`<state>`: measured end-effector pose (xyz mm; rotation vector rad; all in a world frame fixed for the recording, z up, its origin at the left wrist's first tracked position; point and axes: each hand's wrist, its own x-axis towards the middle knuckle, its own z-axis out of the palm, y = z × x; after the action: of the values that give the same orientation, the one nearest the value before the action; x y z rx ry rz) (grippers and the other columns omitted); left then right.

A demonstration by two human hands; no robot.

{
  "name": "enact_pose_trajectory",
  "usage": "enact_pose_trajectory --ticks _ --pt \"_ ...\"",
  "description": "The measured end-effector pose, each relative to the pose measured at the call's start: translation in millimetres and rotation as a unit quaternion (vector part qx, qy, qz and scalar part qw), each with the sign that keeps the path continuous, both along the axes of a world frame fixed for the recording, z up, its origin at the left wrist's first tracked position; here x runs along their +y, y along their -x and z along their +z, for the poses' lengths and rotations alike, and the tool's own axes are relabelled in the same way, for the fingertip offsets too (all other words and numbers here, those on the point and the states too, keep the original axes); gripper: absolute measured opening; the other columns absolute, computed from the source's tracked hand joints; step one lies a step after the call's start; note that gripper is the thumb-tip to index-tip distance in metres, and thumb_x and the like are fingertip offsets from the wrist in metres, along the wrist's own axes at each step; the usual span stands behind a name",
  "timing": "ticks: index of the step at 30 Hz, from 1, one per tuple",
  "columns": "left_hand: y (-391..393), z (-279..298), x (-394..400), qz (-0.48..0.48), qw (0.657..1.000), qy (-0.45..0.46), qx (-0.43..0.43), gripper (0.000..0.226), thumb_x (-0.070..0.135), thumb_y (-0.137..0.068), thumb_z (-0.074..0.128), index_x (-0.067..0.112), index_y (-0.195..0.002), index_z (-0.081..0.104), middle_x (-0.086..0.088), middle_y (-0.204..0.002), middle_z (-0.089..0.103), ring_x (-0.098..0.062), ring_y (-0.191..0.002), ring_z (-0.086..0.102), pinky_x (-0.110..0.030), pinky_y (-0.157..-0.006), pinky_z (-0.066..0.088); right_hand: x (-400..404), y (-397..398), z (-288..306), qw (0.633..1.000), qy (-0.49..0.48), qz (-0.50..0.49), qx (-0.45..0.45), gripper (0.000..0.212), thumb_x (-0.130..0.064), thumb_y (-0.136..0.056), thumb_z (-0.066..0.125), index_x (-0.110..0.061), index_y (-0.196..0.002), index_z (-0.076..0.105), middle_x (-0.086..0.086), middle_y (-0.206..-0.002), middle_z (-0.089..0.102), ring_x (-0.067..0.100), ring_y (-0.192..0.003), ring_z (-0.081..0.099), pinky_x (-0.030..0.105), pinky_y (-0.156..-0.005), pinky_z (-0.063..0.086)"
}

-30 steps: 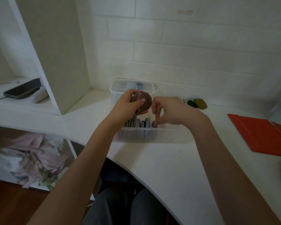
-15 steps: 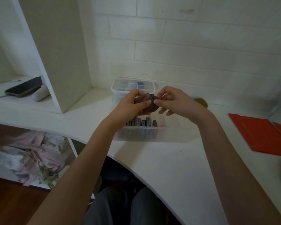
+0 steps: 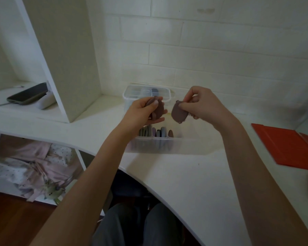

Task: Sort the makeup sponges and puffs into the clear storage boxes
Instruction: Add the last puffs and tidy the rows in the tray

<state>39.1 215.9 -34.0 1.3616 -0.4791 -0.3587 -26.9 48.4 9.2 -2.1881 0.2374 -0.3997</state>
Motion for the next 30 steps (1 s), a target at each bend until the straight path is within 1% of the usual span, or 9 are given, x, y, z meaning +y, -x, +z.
enact_pose_trajectory --ticks 3,5,8,10,14,19,22,26,30 --pt "1.6 0.4 -1.5 -0.006 1.000 -0.025 -0.019 0.029 0.008 -0.099 0.044 0.010 -0.126 0.054 -0.008 -0.111 0.064 -0.016 -0.095 0.068 -0.027 -0.076 0.058 7.2 1.9 -2.2 0.991 0.102 0.040 0.081 0.018 -0.017 -0.074 0.072 -0.017 -0.080 0.056 0.003 -0.074 0.065 0.016 -0.066 0.058 0.028 -0.059 0.047" --pt "2.5 0.4 -2.2 -0.004 0.999 -0.036 -0.031 0.028 0.006 -0.098 0.045 0.011 -0.125 0.054 -0.007 -0.111 0.064 -0.014 -0.093 0.068 -0.026 -0.076 0.058 17.1 0.4 -5.2 0.977 0.188 0.041 0.097 0.019 -0.015 -0.072 0.073 -0.019 -0.077 0.055 0.000 -0.078 0.061 0.017 -0.073 0.059 0.031 -0.065 0.049" --pt "1.9 -0.1 -1.3 0.000 0.999 -0.037 -0.034 0.026 0.006 -0.098 0.045 0.013 -0.121 0.055 -0.007 -0.110 0.065 -0.011 -0.091 0.069 -0.028 -0.079 0.058 29.4 -0.7 -6.9 0.955 0.272 0.044 0.108 0.017 -0.014 -0.072 0.069 -0.020 -0.074 0.054 -0.005 -0.078 0.054 0.015 -0.072 0.054 0.030 -0.062 0.046" --pt "1.2 -0.4 -1.0 0.000 0.998 -0.040 -0.038 0.028 0.006 -0.098 0.045 0.011 -0.124 0.054 -0.004 -0.106 0.066 -0.008 -0.086 0.069 -0.027 -0.078 0.058 32.2 -1.1 -6.7 0.951 0.288 0.043 0.106 0.018 -0.013 -0.072 0.067 -0.021 -0.072 0.052 -0.005 -0.079 0.053 0.015 -0.073 0.053 0.029 -0.062 0.043" --pt "1.6 -0.5 -1.6 -0.003 0.998 -0.045 -0.046 0.028 0.005 -0.097 0.046 0.011 -0.124 0.054 -0.004 -0.104 0.066 -0.009 -0.086 0.069 -0.028 -0.078 0.058 33.7 -2.3 -5.2 0.957 0.275 0.036 0.078 0.014 -0.015 -0.071 0.068 -0.020 -0.073 0.054 -0.003 -0.080 0.056 0.016 -0.076 0.056 0.031 -0.066 0.048" --pt "2.0 -0.7 -1.8 -0.006 0.998 -0.044 -0.053 0.024 0.004 -0.097 0.046 0.017 -0.115 0.056 -0.002 -0.100 0.066 -0.009 -0.085 0.069 -0.024 -0.074 0.058 31.8 -6.3 -15.8 0.923 0.342 0.056 0.169 0.015 -0.022 -0.078 0.068 -0.024 -0.070 0.055 -0.002 -0.090 0.061 0.017 -0.080 0.055 0.030 -0.072 0.047" --pt "1.1 -1.3 -1.3 -0.009 0.997 -0.044 -0.055 0.023 0.005 -0.097 0.046 0.019 -0.111 0.058 -0.001 -0.098 0.067 -0.010 -0.085 0.070 -0.025 -0.075 0.058 29.1 -5.3 -13.8 0.928 0.329 0.041 0.170 0.020 -0.025 -0.078 0.069 -0.027 -0.068 0.052 -0.004 -0.088 0.058 0.016 -0.080 0.054 0.029 -0.070 0.042" --pt "0.1 -2.1 -2.1 -0.007 0.997 -0.045 -0.054 0.023 0.005 -0.097 0.046 0.017 -0.112 0.058 0.000 -0.097 0.067 -0.009 -0.084 0.070 -0.029 -0.078 0.058 38.1 -1.4 -9.8 0.929 0.361 -0.015 0.079 0.014 -0.022 -0.078 0.064 -0.023 -0.074 0.050 -0.003 -0.083 0.058 0.019 -0.078 0.054 0.031 -0.066 0.038" --pt "-1.0 -2.6 -2.6 -0.005 0.998 -0.043 -0.046 0.026 0.004 -0.097 0.046 0.014 -0.120 0.056 -0.005 -0.102 0.067 -0.015 -0.091 0.069 -0.032 -0.081 0.058 39.4 -4.4 -14.7 0.921 0.362 0.009 0.143 0.013 -0.030 -0.086 0.058 -0.020 -0.078 0.057 -0.002 -0.073 0.056 0.020 -0.073 0.053 0.029 -0.066 0.039"
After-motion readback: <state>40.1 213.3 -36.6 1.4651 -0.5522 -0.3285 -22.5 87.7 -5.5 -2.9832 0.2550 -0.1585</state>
